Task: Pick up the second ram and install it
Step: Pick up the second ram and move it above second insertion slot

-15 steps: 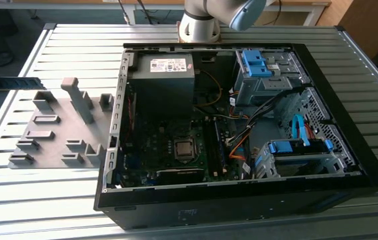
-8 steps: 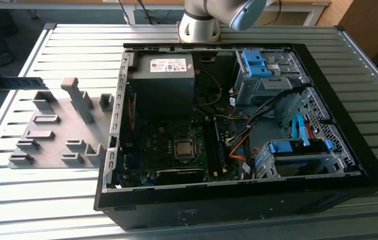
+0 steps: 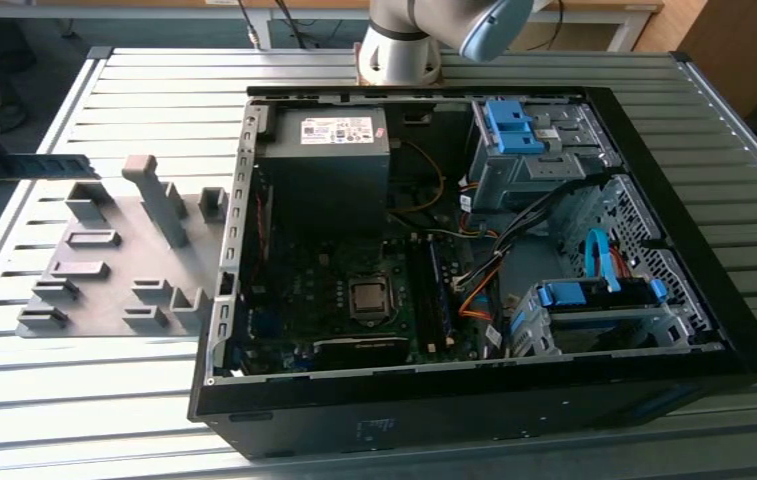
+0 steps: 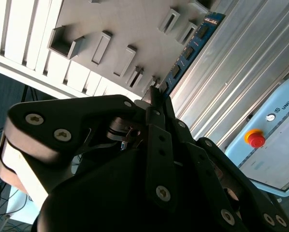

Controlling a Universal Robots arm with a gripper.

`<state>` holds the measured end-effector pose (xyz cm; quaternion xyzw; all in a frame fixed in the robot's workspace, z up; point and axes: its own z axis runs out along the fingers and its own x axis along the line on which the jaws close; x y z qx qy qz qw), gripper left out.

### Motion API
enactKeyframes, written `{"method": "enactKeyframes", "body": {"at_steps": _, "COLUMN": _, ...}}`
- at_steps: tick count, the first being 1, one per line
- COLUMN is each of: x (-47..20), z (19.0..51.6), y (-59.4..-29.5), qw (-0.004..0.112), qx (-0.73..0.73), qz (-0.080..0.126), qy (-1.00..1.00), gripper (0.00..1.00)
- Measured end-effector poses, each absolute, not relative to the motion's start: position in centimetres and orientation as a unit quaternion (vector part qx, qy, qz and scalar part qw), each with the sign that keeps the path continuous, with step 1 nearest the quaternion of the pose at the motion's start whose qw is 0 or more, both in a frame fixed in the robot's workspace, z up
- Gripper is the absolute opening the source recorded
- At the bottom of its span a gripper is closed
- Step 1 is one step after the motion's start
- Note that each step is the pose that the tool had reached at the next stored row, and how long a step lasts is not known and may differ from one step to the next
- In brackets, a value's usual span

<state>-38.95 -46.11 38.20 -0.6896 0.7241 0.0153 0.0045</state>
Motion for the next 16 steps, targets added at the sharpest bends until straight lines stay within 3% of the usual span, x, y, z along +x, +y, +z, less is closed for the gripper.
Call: {"method": "enactKeyframes", "body": {"at_steps": 16, "x": -38.51, "z": 38.2, "y": -46.1, "qw": 0.005, "qx": -0.69, "qz": 0.015, "qy": 0.724, "gripper": 0.14}}
